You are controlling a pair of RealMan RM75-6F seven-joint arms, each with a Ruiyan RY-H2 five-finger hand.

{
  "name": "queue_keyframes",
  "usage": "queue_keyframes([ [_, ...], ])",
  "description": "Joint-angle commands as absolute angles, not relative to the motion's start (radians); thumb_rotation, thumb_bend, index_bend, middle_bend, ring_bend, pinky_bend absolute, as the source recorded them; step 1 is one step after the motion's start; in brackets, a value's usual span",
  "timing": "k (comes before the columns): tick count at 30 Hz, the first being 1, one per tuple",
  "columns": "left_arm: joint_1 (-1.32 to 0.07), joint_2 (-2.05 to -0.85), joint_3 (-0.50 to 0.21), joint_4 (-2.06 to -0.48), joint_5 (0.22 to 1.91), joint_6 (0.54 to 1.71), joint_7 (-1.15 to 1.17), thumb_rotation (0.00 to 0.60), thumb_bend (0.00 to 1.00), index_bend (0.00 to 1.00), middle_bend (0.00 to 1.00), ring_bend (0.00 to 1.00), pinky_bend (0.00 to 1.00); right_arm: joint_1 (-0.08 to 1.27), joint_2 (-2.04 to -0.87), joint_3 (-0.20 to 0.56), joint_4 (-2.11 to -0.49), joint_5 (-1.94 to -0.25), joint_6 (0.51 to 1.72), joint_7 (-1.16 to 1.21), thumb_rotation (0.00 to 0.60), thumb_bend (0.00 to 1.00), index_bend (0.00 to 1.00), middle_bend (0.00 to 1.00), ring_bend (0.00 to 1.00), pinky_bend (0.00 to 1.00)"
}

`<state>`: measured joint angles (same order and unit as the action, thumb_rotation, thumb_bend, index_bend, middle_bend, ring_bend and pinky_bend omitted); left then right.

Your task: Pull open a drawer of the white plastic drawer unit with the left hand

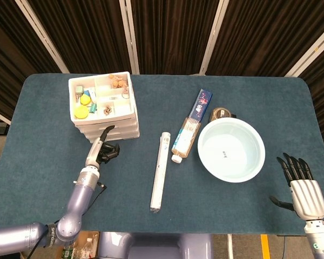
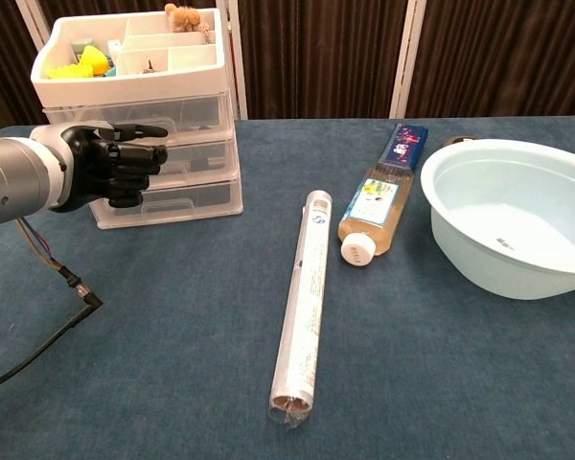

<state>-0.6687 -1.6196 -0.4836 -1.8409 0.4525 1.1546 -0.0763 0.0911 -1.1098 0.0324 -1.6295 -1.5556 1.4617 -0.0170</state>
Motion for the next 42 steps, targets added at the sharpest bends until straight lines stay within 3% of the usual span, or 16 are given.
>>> queue_keyframes([
  [1, -0.675, -1.627, -0.492, -1.829, 0.447, 1.15, -0.072, 0.6, 0.63, 0.08, 1.0, 0.96, 0.91, 0.091, -1.11, 0.033, -1.629, -1.555, 1.462, -0.016, 0.6, 0.13, 0.0, 0.0, 0.0, 0.0],
  [17, -0.71, -1.652, -0.522, -1.797, 0.409, 1.133, -0.038, 0.6, 0.63, 0.17, 1.0, 0.96, 0.91, 0.091, -1.108, 0.032, -1.63, -1.557, 1.463, -0.009, 0.6, 0.13, 0.0, 0.0, 0.0, 0.0],
  [42, -0.626, -1.585, -0.452, -1.918, 0.493, 1.12, -0.072, 0.6, 0.63, 0.16, 1.0, 0.96, 0.91, 0.09, -1.113, 0.03, -1.627, -1.564, 1.469, -0.016, 0.6, 0.13, 0.0, 0.0, 0.0, 0.0],
])
